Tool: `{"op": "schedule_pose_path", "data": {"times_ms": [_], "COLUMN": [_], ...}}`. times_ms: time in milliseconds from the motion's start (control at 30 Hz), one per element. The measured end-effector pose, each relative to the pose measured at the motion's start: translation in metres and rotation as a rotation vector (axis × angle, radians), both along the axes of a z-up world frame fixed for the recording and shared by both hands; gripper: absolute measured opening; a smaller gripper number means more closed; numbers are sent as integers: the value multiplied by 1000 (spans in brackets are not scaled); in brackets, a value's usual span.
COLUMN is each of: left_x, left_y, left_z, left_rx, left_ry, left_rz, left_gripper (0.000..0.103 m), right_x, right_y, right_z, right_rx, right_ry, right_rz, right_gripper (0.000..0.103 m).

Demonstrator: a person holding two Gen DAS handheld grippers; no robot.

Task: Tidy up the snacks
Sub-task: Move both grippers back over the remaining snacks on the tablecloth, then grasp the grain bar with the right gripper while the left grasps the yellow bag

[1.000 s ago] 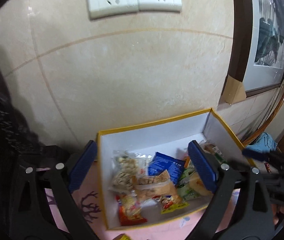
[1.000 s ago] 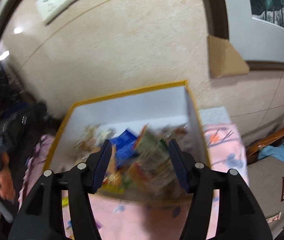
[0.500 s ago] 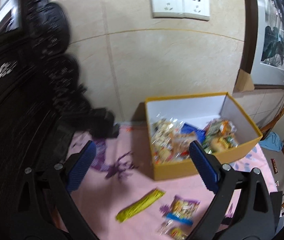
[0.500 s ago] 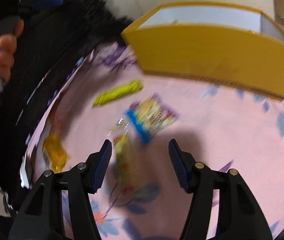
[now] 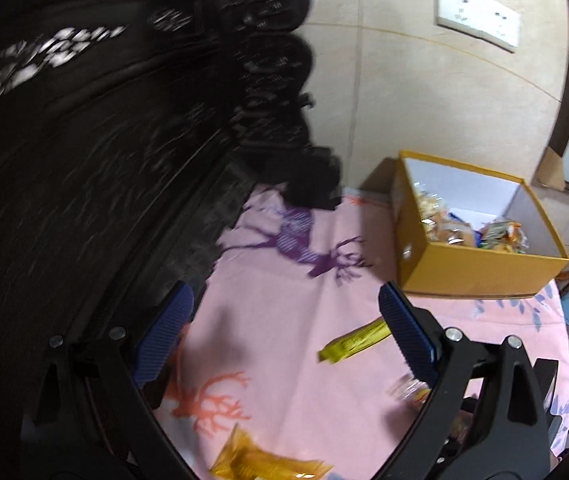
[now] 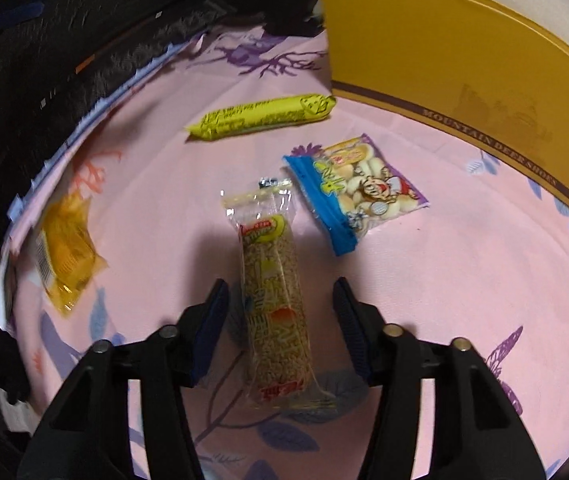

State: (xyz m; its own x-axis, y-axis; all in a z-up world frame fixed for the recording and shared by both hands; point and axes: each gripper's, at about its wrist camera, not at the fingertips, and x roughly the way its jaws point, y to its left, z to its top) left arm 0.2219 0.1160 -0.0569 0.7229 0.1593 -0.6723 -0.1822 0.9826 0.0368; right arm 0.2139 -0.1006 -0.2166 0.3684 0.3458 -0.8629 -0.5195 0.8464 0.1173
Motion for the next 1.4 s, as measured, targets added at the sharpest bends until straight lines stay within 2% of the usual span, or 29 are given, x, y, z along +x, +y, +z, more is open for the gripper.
{"op": "schedule_pose_path", "data": {"times_ms": [33,67,300,433,500,733,867,1033,1100,1167,1400], "left_x": [-2,-4,-20,-40,-52,-88,-94,-92,-87,-82,-83], "left_y": [4,6,13,15,14,15,10,19,20,16,3], "left_z": [-2,-3,-21,-44,-61,-129,-139,-158,-164,-169,-181], "left_rx": [-4,-6,-6,-23,-28,-113,-128,-251,-291,-292,-247], "left_ry": [3,5,49,103,140,365,366,343,355,366,390], "left_rz": [9,18,74,150,205,518,587,685,703,709,595], "left_gripper": [96,96,96,96,96,96,96,96,96,96,95], "right_x": [-3,-5,-26,-39,-45,-50,-51,-52,-52,-53,-53], "right_y": [2,3,-19,-32,-35,-37,-36,-37,-37,-38,-38], "right_z": [0,0,0,1,1,1,1,1,1,1,1], "right_rx": [-23,-42,-65,-70,-76,-85,-89,-88,-88,-87,-84], "right_ry": [-17,-29,-38,-35,-37,-43,-51,-57,-57,-60,-64], "right_rz": [15,33,38,25,23,3,2,0,0,3,5], "right_gripper": [39,30,30,30,30,30,30,31,31,31,31]}}
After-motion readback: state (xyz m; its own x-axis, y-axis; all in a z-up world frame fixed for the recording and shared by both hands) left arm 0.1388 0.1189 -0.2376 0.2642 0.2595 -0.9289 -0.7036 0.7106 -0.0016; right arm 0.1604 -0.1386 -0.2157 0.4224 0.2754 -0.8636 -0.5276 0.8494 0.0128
